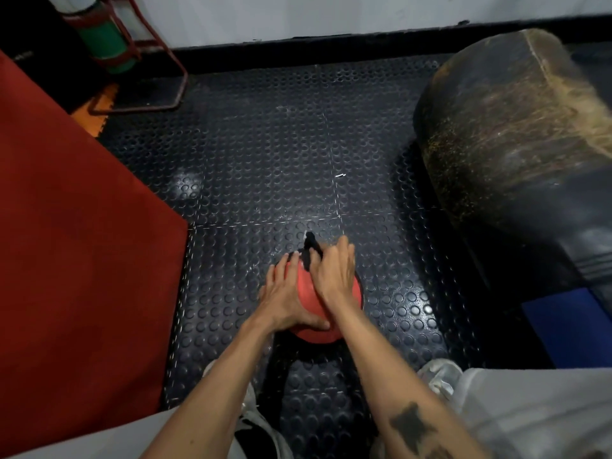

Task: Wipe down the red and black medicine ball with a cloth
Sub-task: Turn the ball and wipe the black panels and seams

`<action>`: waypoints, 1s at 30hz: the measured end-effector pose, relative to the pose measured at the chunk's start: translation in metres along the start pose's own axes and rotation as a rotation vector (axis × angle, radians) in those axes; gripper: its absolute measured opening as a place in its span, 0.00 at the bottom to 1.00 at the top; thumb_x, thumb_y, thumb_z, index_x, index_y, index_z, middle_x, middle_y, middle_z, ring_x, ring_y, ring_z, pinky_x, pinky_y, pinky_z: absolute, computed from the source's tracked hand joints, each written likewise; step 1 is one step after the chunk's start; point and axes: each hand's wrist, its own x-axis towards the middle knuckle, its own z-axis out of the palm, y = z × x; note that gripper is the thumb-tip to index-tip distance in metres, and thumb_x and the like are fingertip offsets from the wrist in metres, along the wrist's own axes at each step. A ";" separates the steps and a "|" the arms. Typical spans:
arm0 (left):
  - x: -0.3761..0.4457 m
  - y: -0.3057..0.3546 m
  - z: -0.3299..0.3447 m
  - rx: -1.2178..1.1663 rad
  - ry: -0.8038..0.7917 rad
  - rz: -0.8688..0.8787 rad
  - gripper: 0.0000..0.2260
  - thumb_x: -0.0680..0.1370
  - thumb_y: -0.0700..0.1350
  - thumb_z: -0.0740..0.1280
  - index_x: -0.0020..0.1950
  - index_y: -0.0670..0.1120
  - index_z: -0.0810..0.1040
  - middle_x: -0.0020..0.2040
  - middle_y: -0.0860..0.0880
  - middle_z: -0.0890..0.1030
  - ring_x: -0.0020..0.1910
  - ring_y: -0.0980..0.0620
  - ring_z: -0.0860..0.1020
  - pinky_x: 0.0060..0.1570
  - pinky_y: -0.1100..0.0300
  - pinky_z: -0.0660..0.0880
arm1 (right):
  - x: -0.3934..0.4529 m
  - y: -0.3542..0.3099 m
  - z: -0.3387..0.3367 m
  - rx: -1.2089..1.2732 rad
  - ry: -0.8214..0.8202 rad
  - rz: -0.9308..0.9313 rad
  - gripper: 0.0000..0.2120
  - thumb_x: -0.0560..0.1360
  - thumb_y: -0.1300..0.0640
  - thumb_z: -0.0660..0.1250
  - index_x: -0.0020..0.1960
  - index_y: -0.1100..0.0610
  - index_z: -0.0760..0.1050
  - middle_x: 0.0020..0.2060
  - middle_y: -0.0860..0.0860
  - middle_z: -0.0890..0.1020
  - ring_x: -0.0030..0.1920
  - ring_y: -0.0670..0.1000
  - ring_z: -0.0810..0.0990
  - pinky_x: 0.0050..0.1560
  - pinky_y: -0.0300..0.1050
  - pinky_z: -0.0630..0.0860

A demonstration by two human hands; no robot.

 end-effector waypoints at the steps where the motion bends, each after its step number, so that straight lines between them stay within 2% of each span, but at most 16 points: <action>1: 0.003 -0.004 -0.004 0.014 -0.010 0.029 0.72 0.51 0.69 0.79 0.79 0.51 0.35 0.80 0.52 0.37 0.78 0.49 0.35 0.78 0.45 0.43 | -0.018 0.004 -0.001 0.017 0.035 -0.036 0.15 0.80 0.50 0.62 0.61 0.55 0.80 0.53 0.54 0.72 0.55 0.55 0.70 0.57 0.50 0.72; 4: 0.003 -0.015 -0.008 0.081 -0.068 0.100 0.72 0.51 0.68 0.78 0.80 0.49 0.35 0.80 0.54 0.36 0.78 0.52 0.34 0.78 0.47 0.43 | -0.070 0.019 -0.004 0.031 0.107 -0.105 0.17 0.77 0.51 0.65 0.65 0.53 0.78 0.52 0.54 0.74 0.54 0.54 0.71 0.55 0.50 0.74; 6: -0.002 -0.012 -0.005 0.109 -0.089 0.141 0.71 0.51 0.69 0.78 0.79 0.52 0.34 0.79 0.57 0.34 0.77 0.51 0.32 0.77 0.43 0.44 | -0.046 0.018 -0.005 0.030 0.069 -0.056 0.15 0.78 0.52 0.65 0.61 0.55 0.80 0.51 0.56 0.75 0.54 0.57 0.72 0.55 0.53 0.74; 9: -0.003 -0.008 -0.008 0.079 -0.106 0.143 0.71 0.51 0.67 0.80 0.79 0.55 0.35 0.79 0.59 0.34 0.78 0.50 0.33 0.77 0.39 0.44 | 0.003 0.020 -0.007 0.073 -0.001 0.094 0.14 0.80 0.52 0.62 0.57 0.59 0.81 0.54 0.60 0.74 0.58 0.61 0.72 0.58 0.54 0.71; 12: -0.011 -0.025 -0.009 -0.070 -0.018 0.069 0.70 0.51 0.64 0.82 0.80 0.58 0.39 0.79 0.60 0.38 0.79 0.49 0.41 0.76 0.40 0.50 | -0.006 0.030 -0.006 0.155 -0.004 0.122 0.15 0.81 0.51 0.61 0.58 0.59 0.81 0.54 0.58 0.73 0.59 0.59 0.71 0.58 0.54 0.72; 14: -0.022 -0.030 -0.008 -0.247 0.046 0.009 0.64 0.55 0.55 0.84 0.80 0.60 0.46 0.79 0.58 0.44 0.78 0.48 0.49 0.75 0.43 0.54 | -0.013 0.033 -0.002 0.203 0.016 0.136 0.14 0.81 0.52 0.62 0.59 0.59 0.81 0.52 0.58 0.72 0.57 0.59 0.72 0.58 0.54 0.73; 15: -0.025 -0.029 -0.006 -0.324 0.064 -0.017 0.61 0.57 0.51 0.84 0.79 0.61 0.48 0.80 0.57 0.45 0.79 0.47 0.50 0.76 0.44 0.54 | -0.013 0.031 -0.002 0.214 0.030 0.130 0.14 0.81 0.52 0.62 0.59 0.58 0.80 0.50 0.58 0.72 0.56 0.59 0.73 0.58 0.54 0.73; 17: -0.026 -0.019 -0.003 -0.350 0.003 -0.061 0.62 0.59 0.55 0.83 0.79 0.62 0.42 0.80 0.56 0.37 0.79 0.48 0.39 0.76 0.42 0.47 | -0.020 0.028 0.001 0.242 0.061 0.110 0.13 0.81 0.53 0.63 0.59 0.57 0.80 0.48 0.56 0.71 0.53 0.57 0.72 0.58 0.55 0.72; 19: -0.017 -0.013 -0.002 -0.234 -0.058 -0.104 0.67 0.56 0.64 0.81 0.78 0.60 0.33 0.78 0.55 0.30 0.76 0.47 0.31 0.76 0.41 0.42 | -0.039 0.026 0.003 0.223 0.126 0.052 0.13 0.80 0.53 0.64 0.61 0.56 0.80 0.47 0.54 0.71 0.50 0.53 0.70 0.57 0.51 0.72; 21: -0.008 -0.014 -0.004 -0.147 -0.040 -0.093 0.71 0.51 0.69 0.77 0.78 0.58 0.33 0.79 0.54 0.31 0.77 0.45 0.32 0.76 0.41 0.42 | -0.066 0.027 0.006 0.187 0.186 -0.026 0.15 0.78 0.55 0.67 0.64 0.56 0.79 0.47 0.53 0.71 0.50 0.51 0.69 0.53 0.46 0.72; 23: 0.001 -0.019 -0.004 -0.080 -0.042 -0.039 0.71 0.48 0.72 0.75 0.79 0.57 0.34 0.80 0.55 0.35 0.78 0.45 0.35 0.77 0.42 0.43 | -0.065 0.026 0.008 0.158 0.196 -0.087 0.15 0.77 0.55 0.68 0.62 0.57 0.80 0.47 0.54 0.73 0.49 0.53 0.70 0.52 0.48 0.74; 28: 0.006 -0.011 0.000 -0.086 -0.011 -0.018 0.74 0.48 0.75 0.74 0.79 0.51 0.32 0.80 0.53 0.35 0.78 0.49 0.33 0.77 0.45 0.41 | 0.019 -0.015 0.009 -0.044 -0.102 -0.109 0.13 0.79 0.52 0.64 0.52 0.60 0.82 0.54 0.58 0.76 0.57 0.60 0.72 0.59 0.54 0.70; 30: 0.009 -0.013 -0.008 -0.111 -0.021 -0.028 0.75 0.48 0.73 0.75 0.79 0.47 0.33 0.80 0.51 0.36 0.78 0.50 0.34 0.78 0.47 0.41 | 0.007 -0.013 0.011 -0.044 -0.102 -0.156 0.12 0.79 0.52 0.63 0.55 0.57 0.81 0.55 0.56 0.75 0.56 0.58 0.71 0.58 0.54 0.71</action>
